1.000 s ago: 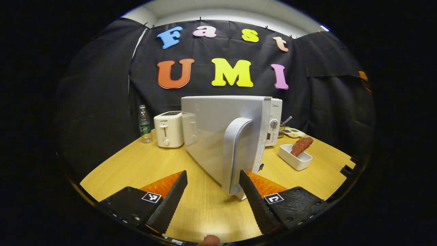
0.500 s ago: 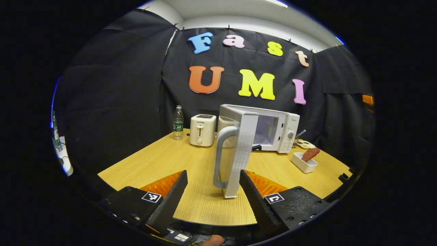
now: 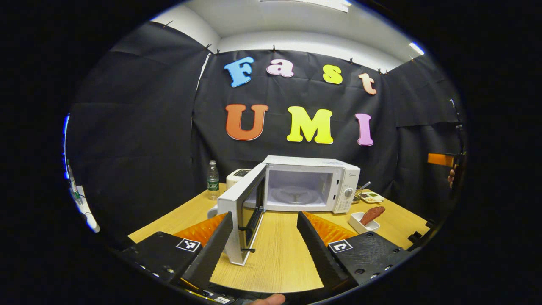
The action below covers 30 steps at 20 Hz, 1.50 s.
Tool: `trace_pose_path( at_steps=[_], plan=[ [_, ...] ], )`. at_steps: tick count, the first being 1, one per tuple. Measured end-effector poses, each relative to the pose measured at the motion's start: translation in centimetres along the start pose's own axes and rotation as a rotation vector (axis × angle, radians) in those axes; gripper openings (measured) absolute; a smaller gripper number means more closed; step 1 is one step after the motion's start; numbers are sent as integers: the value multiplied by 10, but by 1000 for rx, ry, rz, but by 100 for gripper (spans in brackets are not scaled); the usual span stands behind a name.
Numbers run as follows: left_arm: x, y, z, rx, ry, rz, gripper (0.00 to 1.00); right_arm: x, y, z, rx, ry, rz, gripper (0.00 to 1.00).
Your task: Open the microwave oven with the left hand, put the food in, and close the microwave oven.
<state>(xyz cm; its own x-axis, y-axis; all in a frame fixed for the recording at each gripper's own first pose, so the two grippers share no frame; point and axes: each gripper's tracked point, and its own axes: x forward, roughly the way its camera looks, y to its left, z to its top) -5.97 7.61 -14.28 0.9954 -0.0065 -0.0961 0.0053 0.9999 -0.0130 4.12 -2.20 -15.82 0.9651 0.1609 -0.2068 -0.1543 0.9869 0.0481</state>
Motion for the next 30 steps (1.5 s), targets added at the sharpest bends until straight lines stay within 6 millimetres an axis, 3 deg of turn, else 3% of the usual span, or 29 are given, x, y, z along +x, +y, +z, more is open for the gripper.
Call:
trace_pose_path(
  at_steps=[1, 2, 3, 4, 6, 11, 12, 13, 14, 15, 17, 18, 19, 20, 21, 22, 23, 24, 25, 27, 29, 30],
  plan=[
    [4, -8, 14, 3, -18, -4, 94, 13, -4, -7, 2, 28, -3, 93],
    [11, -15, 26, -2, -34, -2, 94, 27, -9, -14, 8, 55, -3, 100],
    [17, -23, 37, -15, -46, -4, 94, 41, -10, -22, 12, 88, 3, 93],
    [24, -32, 46, -28, -49, -7, 93, 54, -11, -32, 17, 122, 12, 100],
    [36, -45, 60, -27, -60, -5, 94, 80, -14, -48, 13, 181, 30, 100],
    [68, -71, 81, 25, -73, -4, 94, 132, -23, -105, 57, 376, 86, 99],
    [74, -76, 84, 22, -83, -10, 93, 140, -23, -116, 72, 414, 105, 90],
    [79, -83, 85, 14, -85, -21, 94, 148, -20, -126, 95, 449, 133, 98],
    [83, -88, 85, 7, -88, -31, 94, 152, -14, -136, 122, 484, 171, 88],
    [86, -92, 85, 4, -90, -42, 94, 156, -7, -147, 156, 524, 212, 91],
    [93, -90, 81, 15, -82, -32, 93, 160, 7, -167, 243, 603, 299, 85],
    [97, -88, 78, 31, -75, -20, 93, 163, 13, -175, 284, 641, 330, 72],
    [100, -86, 75, 47, -63, -7, 93, 167, 18, -182, 322, 670, 354, 68],
    [102, -85, 72, 62, -55, 6, 93, 170, 24, -188, 355, 696, 373, 67],
    [103, -83, 71, 76, -53, 19, 94, 173, 27, -192, 389, 717, 389, 75],
    [104, -81, 70, 84, -52, 26, 94, 170, 30, -195, 428, 736, 412, 72],
    [104, -80, 70, 88, -49, 27, 94, 171, 35, -196, 476, 757, 439, 53],
    [103, -82, 69, 88, -48, 24, 94, 170, 37, -200, 516, 785, 451, 61],
    [103, -81, 68, 87, -47, 22, 94, 170, 38, -203, 552, 812, 460, 53],
    [105, -73, 66, 73, -51, 43, 94, 165, 40, -210, 625, 876, 462, 16],
    [108, -69, 59, 43, -37, 54, 94, 157, 42, -210, 654, 910, 488, 14],
    [108, -69, 57, 29, -32, 53, 94, 156, 43, -209, 657, 919, 489, 4]
  ],
)
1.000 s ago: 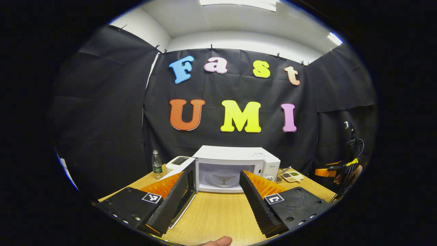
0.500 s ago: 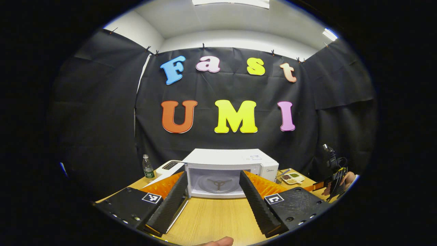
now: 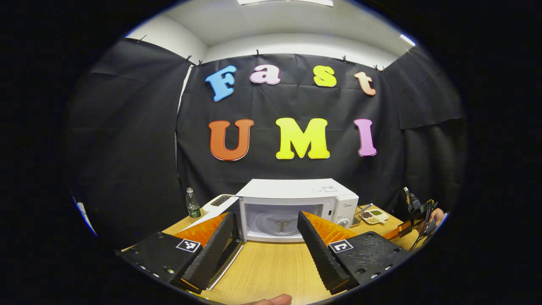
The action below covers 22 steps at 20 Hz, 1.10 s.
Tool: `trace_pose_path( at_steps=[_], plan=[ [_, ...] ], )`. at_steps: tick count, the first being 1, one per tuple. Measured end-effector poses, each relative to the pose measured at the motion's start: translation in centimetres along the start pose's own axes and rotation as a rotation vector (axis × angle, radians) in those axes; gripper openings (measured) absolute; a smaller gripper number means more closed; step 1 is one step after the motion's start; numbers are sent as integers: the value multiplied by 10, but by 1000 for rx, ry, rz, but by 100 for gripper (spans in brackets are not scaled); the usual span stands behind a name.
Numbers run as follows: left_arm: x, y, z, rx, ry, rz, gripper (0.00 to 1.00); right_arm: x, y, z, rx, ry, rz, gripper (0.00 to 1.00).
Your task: Open the microwave oven with the left hand, put the food in, and close the microwave oven.
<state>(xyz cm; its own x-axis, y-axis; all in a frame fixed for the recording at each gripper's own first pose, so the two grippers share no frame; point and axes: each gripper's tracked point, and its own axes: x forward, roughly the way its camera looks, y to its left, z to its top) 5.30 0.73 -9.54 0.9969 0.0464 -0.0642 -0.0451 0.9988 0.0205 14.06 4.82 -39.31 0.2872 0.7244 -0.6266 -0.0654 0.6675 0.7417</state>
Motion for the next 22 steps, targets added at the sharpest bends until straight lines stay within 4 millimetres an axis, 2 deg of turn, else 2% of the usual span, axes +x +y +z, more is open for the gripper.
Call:
trace_pose_path(
  at_steps=[1, 5, 6, 7, 11, 13, 15, 16, 17, 20, 21, 22],
  plan=[
    [-3, 1, 0, -9, 0, 2, 94, -1, 0, 0, 11, 10, -2, 13],
    [-7, 7, 6, -16, -27, 5, 94, -2, 1, -3, 25, 30, 7, 13],
    [-9, 6, 6, -13, -28, 5, 94, -1, 0, -7, 38, 52, 6, 5],
    [-10, 7, 6, -7, -29, 6, 94, 2, -2, -9, 51, 69, 9, 16],
    [-14, 12, 9, 12, -40, 13, 94, 9, 5, -11, 90, 87, 75, 18],
    [-12, 11, 3, 7, -31, 11, 94, 13, 7, -24, 82, 112, 83, 17],
    [-15, 17, 5, 1, -34, 25, 94, 5, 12, -25, 20, 96, 70, 10],
    [-17, 20, 9, -3, -46, 31, 94, 0, 17, -27, -10, 78, 57, 0],
    [-19, 21, 12, -6, -60, 29, 93, -8, 24, -28, -44, 54, 44, 9],
    [-25, 27, 17, -27, -94, 29, 94, -34, 46, -21, -189, -77, -60, 9],
    [-27, 28, 17, -36, -96, 23, 94, -43, 53, -18, -252, -134, -111, 5],
    [-28, 30, 15, -45, -94, 19, 94, -54, 61, -15, -317, -195, -166, 9]
  ],
)
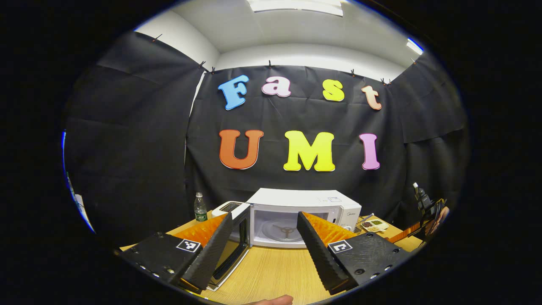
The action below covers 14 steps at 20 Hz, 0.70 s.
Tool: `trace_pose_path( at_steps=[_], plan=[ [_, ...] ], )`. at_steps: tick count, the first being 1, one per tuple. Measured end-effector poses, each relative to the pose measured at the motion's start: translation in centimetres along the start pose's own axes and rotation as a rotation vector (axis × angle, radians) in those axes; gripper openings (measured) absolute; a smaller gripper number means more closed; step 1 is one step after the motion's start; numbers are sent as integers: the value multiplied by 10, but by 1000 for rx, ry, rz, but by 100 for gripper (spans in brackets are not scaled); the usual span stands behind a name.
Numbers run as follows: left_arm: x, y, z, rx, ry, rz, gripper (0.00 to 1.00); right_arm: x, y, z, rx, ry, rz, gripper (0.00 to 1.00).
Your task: Open the microwave oven with the left hand, put the food in, and close the microwave oven.
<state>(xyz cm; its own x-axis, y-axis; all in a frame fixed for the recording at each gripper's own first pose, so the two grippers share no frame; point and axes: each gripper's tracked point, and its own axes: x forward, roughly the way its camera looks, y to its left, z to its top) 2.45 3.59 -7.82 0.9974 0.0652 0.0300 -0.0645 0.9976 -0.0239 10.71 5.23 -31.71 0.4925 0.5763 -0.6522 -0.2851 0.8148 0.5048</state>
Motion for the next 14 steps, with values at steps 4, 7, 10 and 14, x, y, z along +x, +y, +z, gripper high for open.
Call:
trace_pose_path(
  at_steps=[4, 7, 10, 14],
  plan=[
    [-9, 11, -3, -14, 6, -8, 93, -35, 30, 19, -220, -196, -188, 9],
    [-19, 22, 2, -20, -3, -12, 94, -47, 62, 22, -358, -299, -270, 9],
    [-30, 32, 5, -32, -17, -19, 93, -46, 99, 16, -457, -354, -294, 9],
    [-38, 49, 6, -36, -20, -12, 94, -30, 137, 13, -513, -388, -283, 9]
  ],
)
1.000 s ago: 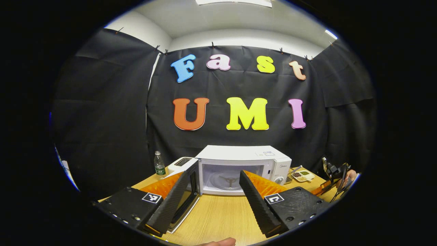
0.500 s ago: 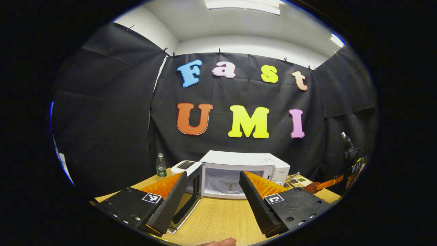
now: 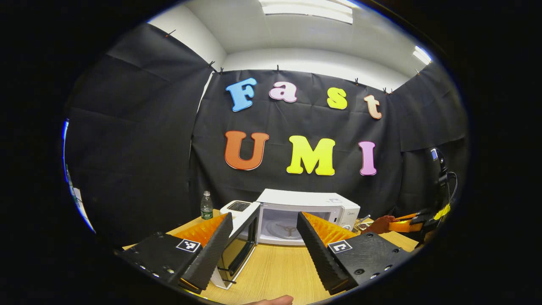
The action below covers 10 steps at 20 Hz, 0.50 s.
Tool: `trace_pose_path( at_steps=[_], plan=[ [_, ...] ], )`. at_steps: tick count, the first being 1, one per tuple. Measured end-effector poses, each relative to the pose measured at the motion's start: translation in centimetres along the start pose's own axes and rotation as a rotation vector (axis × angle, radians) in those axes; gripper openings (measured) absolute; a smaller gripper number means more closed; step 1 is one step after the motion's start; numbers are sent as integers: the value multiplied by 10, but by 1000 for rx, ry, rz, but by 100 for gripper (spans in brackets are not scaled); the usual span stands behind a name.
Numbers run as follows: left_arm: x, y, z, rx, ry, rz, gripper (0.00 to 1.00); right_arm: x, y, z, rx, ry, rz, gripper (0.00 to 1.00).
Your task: Open the microwave oven with the left hand, put the food in, and close the microwave oven.
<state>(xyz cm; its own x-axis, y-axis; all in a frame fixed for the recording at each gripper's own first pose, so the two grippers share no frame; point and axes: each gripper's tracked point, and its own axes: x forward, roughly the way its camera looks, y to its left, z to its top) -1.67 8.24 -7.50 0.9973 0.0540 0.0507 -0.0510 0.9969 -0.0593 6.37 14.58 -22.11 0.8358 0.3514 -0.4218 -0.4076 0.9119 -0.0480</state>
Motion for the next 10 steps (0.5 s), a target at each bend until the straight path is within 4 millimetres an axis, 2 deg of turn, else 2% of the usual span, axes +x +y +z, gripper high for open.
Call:
trace_pose_path(
  at_steps=[4, 10],
  plan=[
    [-8, 16, 0, -4, -9, 8, 94, 28, 25, 9, 45, -33, -27, 10],
    [-9, 26, -10, -19, 16, 6, 93, 98, 59, 24, 139, -97, -110, 10]
  ],
)
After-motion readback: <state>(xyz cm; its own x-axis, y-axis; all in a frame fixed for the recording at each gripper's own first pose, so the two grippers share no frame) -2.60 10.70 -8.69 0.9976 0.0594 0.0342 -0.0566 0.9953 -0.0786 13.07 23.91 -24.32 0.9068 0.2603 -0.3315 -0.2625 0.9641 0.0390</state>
